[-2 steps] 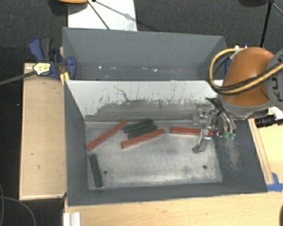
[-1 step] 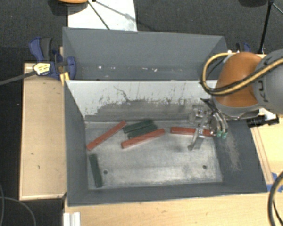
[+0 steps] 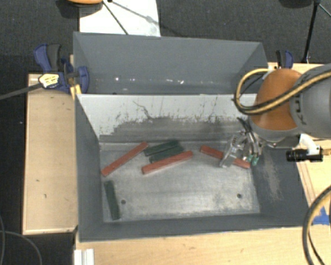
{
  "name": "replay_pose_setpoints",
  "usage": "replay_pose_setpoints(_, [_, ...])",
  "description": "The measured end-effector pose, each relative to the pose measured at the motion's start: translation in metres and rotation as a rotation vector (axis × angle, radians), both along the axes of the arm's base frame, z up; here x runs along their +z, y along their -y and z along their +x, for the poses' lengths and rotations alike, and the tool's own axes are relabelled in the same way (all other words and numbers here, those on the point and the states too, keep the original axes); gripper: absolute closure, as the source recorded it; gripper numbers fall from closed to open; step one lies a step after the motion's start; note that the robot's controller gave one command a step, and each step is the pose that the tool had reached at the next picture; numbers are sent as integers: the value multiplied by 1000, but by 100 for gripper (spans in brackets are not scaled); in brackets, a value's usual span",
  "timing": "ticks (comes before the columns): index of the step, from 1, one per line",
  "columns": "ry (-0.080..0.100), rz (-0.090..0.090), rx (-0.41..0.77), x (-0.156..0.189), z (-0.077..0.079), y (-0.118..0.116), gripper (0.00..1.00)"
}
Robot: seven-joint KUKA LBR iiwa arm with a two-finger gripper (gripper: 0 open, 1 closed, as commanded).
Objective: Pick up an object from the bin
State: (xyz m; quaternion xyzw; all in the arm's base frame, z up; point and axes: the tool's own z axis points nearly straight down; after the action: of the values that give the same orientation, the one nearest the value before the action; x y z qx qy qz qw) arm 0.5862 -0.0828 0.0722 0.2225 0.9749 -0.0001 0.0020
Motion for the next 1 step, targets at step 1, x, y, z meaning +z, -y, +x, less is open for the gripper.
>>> replay_pose_setpoints(1, [0,0,1,0,0,0,100])
